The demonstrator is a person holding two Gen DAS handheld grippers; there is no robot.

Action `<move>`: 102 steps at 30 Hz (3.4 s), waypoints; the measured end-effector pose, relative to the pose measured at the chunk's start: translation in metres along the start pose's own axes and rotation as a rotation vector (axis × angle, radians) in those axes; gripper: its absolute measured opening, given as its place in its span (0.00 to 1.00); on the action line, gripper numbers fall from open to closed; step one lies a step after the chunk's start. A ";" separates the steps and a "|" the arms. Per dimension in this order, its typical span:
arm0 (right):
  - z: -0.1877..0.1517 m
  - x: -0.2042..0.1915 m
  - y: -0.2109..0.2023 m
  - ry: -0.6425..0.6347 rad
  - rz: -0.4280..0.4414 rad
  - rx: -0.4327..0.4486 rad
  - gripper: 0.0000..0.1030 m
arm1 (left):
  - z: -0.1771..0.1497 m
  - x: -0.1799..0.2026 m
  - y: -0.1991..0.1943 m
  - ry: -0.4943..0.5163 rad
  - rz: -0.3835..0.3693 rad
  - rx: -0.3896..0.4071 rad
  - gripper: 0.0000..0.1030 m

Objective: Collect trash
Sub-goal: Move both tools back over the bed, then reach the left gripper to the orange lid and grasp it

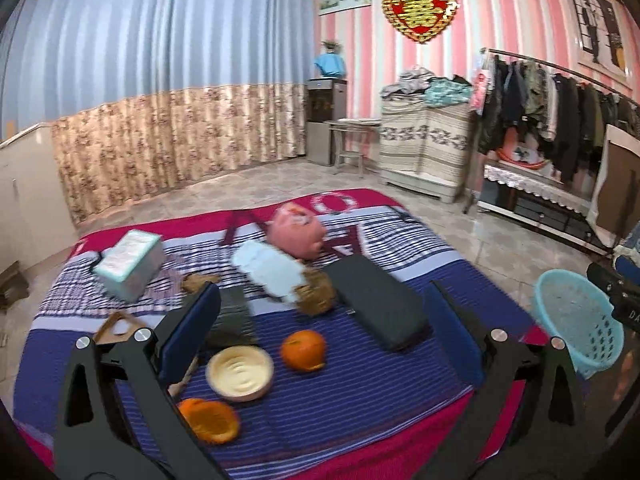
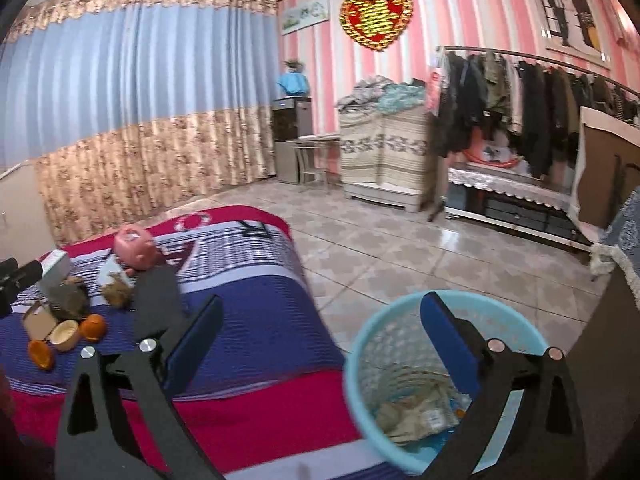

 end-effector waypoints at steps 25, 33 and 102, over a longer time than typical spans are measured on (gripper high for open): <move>-0.033 -0.130 0.007 -0.223 0.166 -0.051 0.96 | -0.064 -0.126 -0.018 -0.070 0.141 -0.112 0.95; -0.039 -0.126 0.015 -0.181 0.185 -0.101 0.96 | -0.103 -0.140 -0.003 -0.060 0.119 -0.213 0.94; -0.045 -0.121 0.027 -0.159 0.183 -0.139 0.96 | -0.083 -0.088 0.029 0.053 -0.083 -0.296 0.49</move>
Point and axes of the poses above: each gripper's, at about its wrist camera, not at the fingertips, and y roughly the way its jaws point, x to its right, z to its top, the point moved 3 cm from there along y, roughly the way its jaws point, and after that the axes turned 2 degrees about z, right-handed, at the moved point
